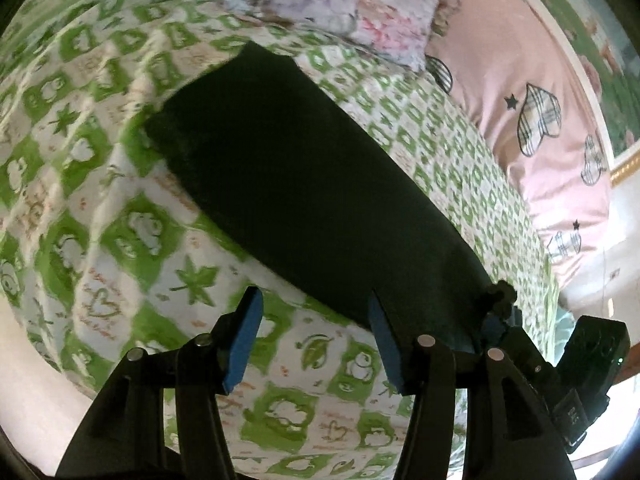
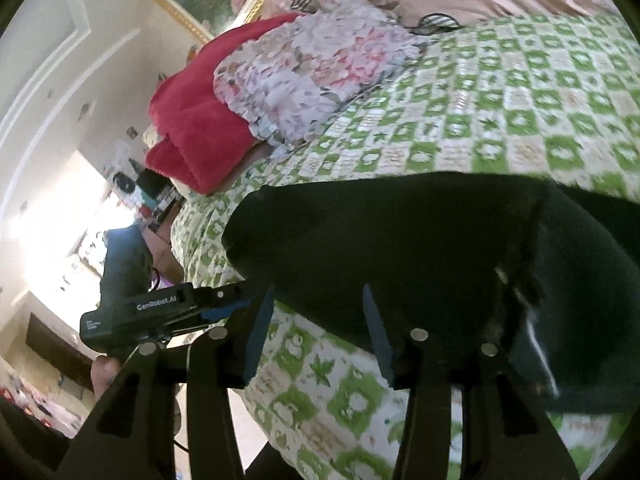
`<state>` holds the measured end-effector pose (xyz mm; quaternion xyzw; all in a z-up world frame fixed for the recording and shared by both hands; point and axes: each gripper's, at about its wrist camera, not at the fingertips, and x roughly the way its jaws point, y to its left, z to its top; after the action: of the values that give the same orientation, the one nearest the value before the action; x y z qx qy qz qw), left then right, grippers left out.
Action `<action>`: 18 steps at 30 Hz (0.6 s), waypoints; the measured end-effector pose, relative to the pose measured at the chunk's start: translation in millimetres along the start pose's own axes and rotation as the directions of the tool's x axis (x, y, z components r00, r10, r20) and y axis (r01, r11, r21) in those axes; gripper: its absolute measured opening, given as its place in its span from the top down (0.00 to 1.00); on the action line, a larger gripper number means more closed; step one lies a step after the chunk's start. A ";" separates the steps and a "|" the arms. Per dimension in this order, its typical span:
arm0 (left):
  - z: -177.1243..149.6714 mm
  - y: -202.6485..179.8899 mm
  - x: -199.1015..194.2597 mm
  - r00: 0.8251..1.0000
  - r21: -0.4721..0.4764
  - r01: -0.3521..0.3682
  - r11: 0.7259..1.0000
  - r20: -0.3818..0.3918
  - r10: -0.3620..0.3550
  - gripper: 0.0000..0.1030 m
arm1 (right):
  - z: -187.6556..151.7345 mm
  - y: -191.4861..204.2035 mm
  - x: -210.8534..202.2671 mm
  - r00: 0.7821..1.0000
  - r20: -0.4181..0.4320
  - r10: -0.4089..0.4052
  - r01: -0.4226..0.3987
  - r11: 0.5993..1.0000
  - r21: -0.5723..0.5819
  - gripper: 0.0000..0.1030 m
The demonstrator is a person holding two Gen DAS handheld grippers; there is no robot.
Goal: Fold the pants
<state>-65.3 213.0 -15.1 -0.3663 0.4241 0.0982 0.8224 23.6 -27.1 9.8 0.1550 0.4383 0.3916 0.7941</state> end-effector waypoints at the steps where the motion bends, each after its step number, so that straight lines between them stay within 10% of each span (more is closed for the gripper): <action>1: 0.9 3.2 -1.2 1.000 -0.009 -0.001 1.000 0.003 0.001 0.46 | 3.6 2.6 4.1 1.000 -0.008 0.002 -0.002 1.000 -0.010 0.52; 18: 19.6 45.8 -4.3 0.999 -0.129 0.015 0.992 0.040 -0.010 0.46 | 38.3 26.2 49.0 0.997 -0.078 0.019 -0.026 0.995 -0.099 0.51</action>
<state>-77.3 259.8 -28.3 -0.4193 0.3983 0.1274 0.8058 57.3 30.7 18.7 0.1048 0.4465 0.4276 0.7790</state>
